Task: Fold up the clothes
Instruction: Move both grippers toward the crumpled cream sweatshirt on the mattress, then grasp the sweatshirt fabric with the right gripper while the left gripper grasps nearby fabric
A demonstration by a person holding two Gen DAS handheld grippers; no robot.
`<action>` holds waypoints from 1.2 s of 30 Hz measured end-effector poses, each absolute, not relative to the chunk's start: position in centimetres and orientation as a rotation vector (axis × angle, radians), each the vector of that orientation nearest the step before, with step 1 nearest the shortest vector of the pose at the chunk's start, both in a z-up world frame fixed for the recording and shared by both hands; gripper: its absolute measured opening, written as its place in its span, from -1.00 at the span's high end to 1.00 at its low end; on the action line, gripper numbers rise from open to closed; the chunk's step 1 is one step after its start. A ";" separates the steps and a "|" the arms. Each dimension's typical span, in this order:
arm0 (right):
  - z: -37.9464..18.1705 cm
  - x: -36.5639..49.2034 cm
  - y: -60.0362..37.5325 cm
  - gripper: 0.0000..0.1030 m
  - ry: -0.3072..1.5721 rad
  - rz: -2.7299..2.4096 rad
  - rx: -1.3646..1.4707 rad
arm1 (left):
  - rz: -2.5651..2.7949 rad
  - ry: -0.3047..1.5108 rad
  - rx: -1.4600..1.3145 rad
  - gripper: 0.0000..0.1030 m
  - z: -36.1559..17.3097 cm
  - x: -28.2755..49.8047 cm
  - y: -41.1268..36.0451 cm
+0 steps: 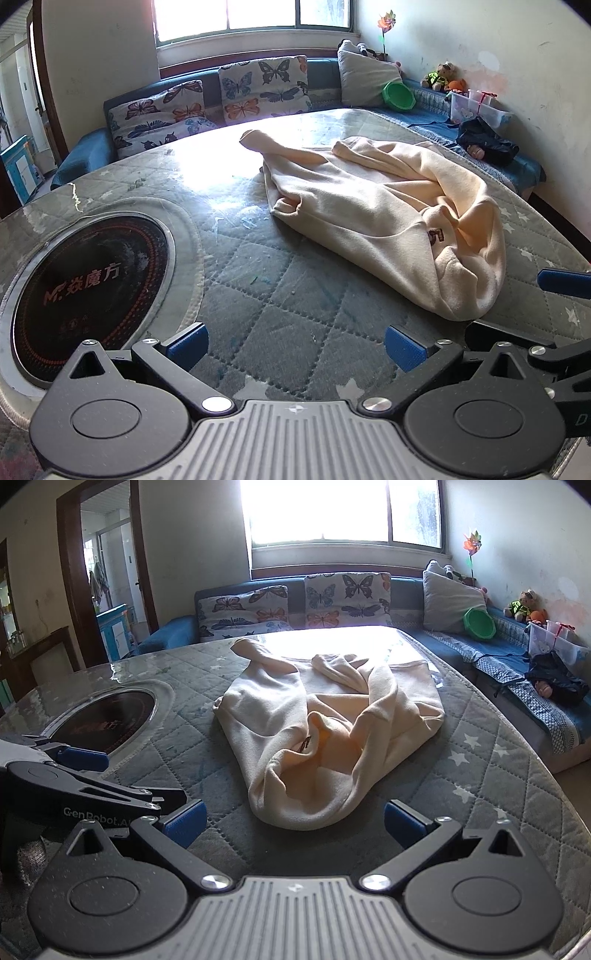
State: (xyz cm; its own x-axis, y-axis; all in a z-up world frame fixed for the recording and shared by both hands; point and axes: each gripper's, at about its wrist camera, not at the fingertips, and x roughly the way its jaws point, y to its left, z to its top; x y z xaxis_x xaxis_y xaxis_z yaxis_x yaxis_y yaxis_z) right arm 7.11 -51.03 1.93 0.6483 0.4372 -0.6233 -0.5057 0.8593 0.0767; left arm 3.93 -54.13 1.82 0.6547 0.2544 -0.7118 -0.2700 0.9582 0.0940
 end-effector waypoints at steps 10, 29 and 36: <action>1.9 8.0 -50.8 -1.00 0.689 0.542 -0.110 | 0.332 0.806 -0.050 -1.00 2.4 8.5 -62.3; 3.5 10.8 -50.3 -1.00 0.648 0.567 -0.106 | 0.374 0.789 -0.071 -1.00 2.9 14.5 -65.0; 4.4 12.4 -49.5 -0.97 0.628 0.588 -0.102 | 0.387 0.787 -0.070 -1.00 3.1 15.8 -68.5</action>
